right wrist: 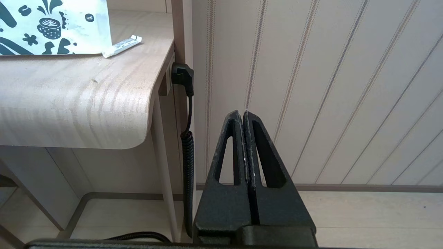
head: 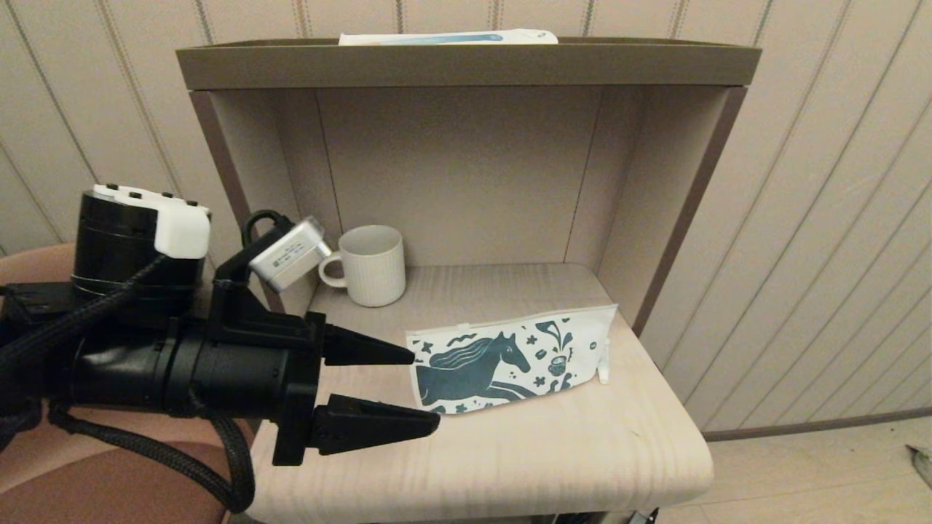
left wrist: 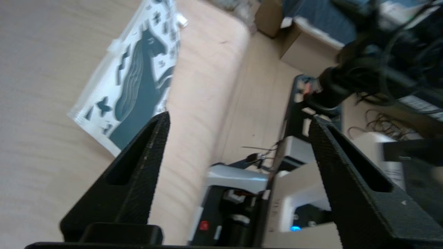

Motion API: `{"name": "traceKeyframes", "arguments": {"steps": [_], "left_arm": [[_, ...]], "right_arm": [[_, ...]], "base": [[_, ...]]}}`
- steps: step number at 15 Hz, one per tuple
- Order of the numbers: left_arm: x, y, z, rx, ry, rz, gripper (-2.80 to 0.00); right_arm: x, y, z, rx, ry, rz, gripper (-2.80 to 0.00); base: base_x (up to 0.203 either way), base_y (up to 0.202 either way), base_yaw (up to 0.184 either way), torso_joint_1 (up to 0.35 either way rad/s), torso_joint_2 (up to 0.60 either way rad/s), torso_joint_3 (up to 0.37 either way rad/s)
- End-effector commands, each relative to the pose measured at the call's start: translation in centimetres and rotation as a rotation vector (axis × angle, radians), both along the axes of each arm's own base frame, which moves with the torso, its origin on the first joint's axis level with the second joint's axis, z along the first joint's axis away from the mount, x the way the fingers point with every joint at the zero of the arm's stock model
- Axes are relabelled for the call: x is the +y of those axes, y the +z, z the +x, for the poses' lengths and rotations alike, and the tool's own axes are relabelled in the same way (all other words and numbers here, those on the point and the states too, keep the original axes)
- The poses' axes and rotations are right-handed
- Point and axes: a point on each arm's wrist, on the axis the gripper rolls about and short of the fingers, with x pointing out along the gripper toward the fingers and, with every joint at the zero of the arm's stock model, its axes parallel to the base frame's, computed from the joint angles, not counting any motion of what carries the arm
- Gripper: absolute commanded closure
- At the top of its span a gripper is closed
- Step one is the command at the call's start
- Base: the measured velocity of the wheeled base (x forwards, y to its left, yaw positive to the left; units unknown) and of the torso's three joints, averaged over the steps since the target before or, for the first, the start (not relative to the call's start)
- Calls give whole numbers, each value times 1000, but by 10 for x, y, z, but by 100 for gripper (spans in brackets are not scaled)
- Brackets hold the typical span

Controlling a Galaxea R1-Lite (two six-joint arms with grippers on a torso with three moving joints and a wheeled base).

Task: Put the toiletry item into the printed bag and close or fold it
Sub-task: Pick up the storage bag

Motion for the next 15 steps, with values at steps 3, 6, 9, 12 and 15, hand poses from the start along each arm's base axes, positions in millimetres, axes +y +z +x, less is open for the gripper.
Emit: {"name": "traceKeyframes", "arguments": {"steps": [3, 6, 9, 12, 15], "left_arm": [[-10, -16, 15, 25, -6, 21, -280], [-14, -19, 21, 26, -6, 20, -280], [-20, -23, 30, 27, -9, 18, -280], [-26, -30, 40, 43, -10, 27, -280], [-27, -34, 42, 56, -13, 34, -280]], "right_arm": [[0, 0, 0, -2, 0, 0, 0], [0, 0, 0, -2, 1, 1, 0], [0, 0, 0, -2, 1, 3, 0], [0, 0, 0, -2, 1, 4, 0], [0, 0, 0, -2, 1, 4, 0]], "base": [[0, 0, 0, 0, 0, 0], [0, 0, 0, 0, 0, 0], [0, 0, 0, 0, 0, 0], [0, 0, 0, 0, 0, 0], [0, 0, 0, 0, 0, 0]]}}
